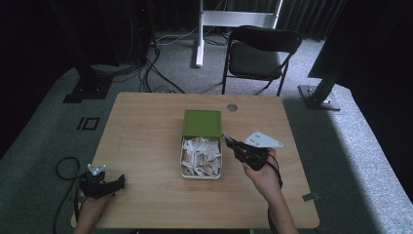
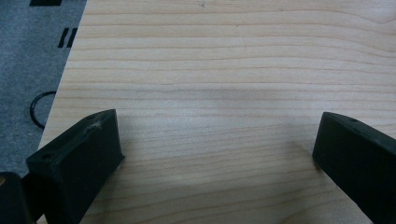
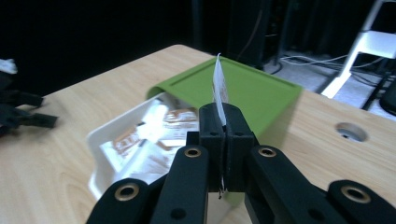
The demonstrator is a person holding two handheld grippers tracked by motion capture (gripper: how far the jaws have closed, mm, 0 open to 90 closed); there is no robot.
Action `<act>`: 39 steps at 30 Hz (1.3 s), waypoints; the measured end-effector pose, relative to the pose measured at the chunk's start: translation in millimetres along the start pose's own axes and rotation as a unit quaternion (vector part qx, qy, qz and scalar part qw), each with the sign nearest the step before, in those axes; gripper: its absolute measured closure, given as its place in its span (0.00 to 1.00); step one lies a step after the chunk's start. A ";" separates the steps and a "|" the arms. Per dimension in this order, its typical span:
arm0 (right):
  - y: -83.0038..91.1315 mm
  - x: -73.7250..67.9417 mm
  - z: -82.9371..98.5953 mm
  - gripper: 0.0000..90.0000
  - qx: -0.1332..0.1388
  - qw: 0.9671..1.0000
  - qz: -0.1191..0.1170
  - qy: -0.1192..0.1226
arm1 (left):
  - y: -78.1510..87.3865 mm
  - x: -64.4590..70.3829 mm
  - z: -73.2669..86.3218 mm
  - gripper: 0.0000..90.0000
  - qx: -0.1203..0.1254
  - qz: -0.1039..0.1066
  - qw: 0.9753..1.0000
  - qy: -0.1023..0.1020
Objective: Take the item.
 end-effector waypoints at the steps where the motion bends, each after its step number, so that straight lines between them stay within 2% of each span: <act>1: 0.7 2.5 0.7 0.99 -0.002 1.000 0.001 -0.002 | 0.0 0.0 0.0 0.02 0.000 0.000 1.000 0.000; 8: 1.3 21.5 11.0 0.99 -0.007 0.999 0.029 -0.017 | -0.2 0.2 0.0 0.02 0.001 0.000 1.000 0.001; 11: 0.8 25.9 15.5 0.99 -0.009 0.999 0.029 -0.026 | -0.1 0.1 0.1 0.02 0.001 0.000 1.000 0.000; 12: 0.1 29.5 19.9 0.99 -0.013 0.999 0.040 -0.025 | -0.1 0.1 0.0 0.02 0.001 0.000 1.000 0.001; 19: -3.8 44.9 37.0 0.99 -0.038 0.997 0.057 -0.037 | -0.1 0.1 0.1 0.02 0.001 0.000 1.000 0.001; 26: -7.1 65.5 55.4 0.99 -0.052 0.993 0.085 -0.058 | -0.1 0.1 0.1 0.02 0.001 0.000 1.000 0.001; 29: -8.4 70.9 59.3 0.99 -0.058 0.992 0.093 -0.060 | -0.1 0.1 0.1 0.02 0.001 0.000 1.000 0.001; 30: -9.8 76.5 62.6 0.99 -0.064 0.991 0.107 -0.057 | -0.1 0.1 0.1 0.02 0.001 0.000 1.000 0.001; 33: -12.5 84.5 67.6 0.99 -0.072 0.988 0.123 -0.055 | -0.1 0.1 0.0 0.02 0.001 0.000 1.000 0.000; 35: -13.7 87.2 70.0 0.99 -0.075 0.988 0.125 -0.058 | -0.1 0.1 0.1 0.02 0.001 0.000 1.000 0.001; 36: -16.5 92.7 75.1 0.99 -0.081 0.986 0.135 -0.062 | -0.1 0.1 0.1 0.02 0.001 0.000 1.000 0.001; 39: -20.1 98.7 81.2 0.99 -0.087 0.984 0.143 -0.066 | -0.1 0.1 0.1 0.02 0.001 0.000 1.000 0.000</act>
Point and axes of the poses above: each handheld gripper's, and its own axes: y roughly backward along the jaws, z roughly out of its underside, x roughly to its right, the point moved 3 cm from there along -y, roughly forward along the jaws, and after that the axes turned 7 degrees about z, right-handed, at the moved point
